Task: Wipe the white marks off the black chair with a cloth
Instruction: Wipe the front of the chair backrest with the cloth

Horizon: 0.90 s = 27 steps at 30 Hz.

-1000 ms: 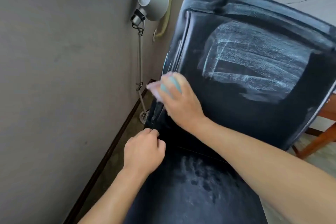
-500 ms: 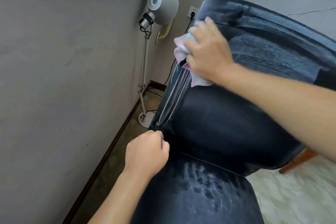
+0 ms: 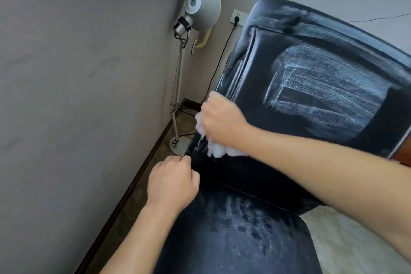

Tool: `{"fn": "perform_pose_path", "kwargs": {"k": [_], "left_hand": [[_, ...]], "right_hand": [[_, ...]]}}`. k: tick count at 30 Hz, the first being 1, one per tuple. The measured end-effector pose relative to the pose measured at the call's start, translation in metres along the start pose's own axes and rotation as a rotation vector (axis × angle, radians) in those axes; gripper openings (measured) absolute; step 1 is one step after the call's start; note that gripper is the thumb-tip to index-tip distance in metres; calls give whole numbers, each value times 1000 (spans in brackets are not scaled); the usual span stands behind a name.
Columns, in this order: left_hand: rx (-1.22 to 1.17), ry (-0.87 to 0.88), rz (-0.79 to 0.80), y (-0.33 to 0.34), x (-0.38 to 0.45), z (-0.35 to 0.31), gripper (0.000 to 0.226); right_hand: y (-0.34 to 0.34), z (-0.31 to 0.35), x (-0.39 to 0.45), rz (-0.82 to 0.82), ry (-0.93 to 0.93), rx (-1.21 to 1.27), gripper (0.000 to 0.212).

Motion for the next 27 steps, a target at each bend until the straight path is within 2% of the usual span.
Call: {"fn": "perform_pose_path", "kwargs": {"k": [2,5,6,8,9,13,15,18,20,23,25,27], "left_hand": [[-11,49,-39,4,4,-1,28],[-27,120,-50,8,8,-7,50],[-31,136,-52,8,7,-9,52],[-36,167,-86,5,7,-12,58],[-35,175,-97,3,8,-13,60],[-28,135,-115,-2,7,-5,62],[-21,72,-107,-5,6,5,54],[-45,-30,-116,-17,4,21,35],[-81,-85,-129,-25,1,26,31],[-91,-110,-121,-29,4,25,31],[-98,-109,-126,-28,6,25,30],[-112,-98,-117,-28,6,24,32]], "right_hand": [[-13,-55,11,-154,202,-8,36],[-18,-119,25,-254,401,77,53],[-18,-130,28,-261,444,88,51],[-20,-131,35,-240,520,104,28],[-19,-121,38,-203,494,106,22],[1,-31,41,195,205,125,24],[8,15,37,286,72,149,32],[17,56,29,335,-26,100,26],[8,41,24,294,-30,92,25],[-10,-35,28,184,184,54,35],[-20,-72,33,198,274,114,37],[-16,-69,36,225,251,138,31]]}}
Point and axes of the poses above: each hand's wrist, its own x-axis towards the middle knuckle, its own y-axis out of the palm, z = x × y, the point moved 5 cm from there along x, towards the middle knuckle, and after that the axes turned 6 degrees about y, right-handed, at the moved point
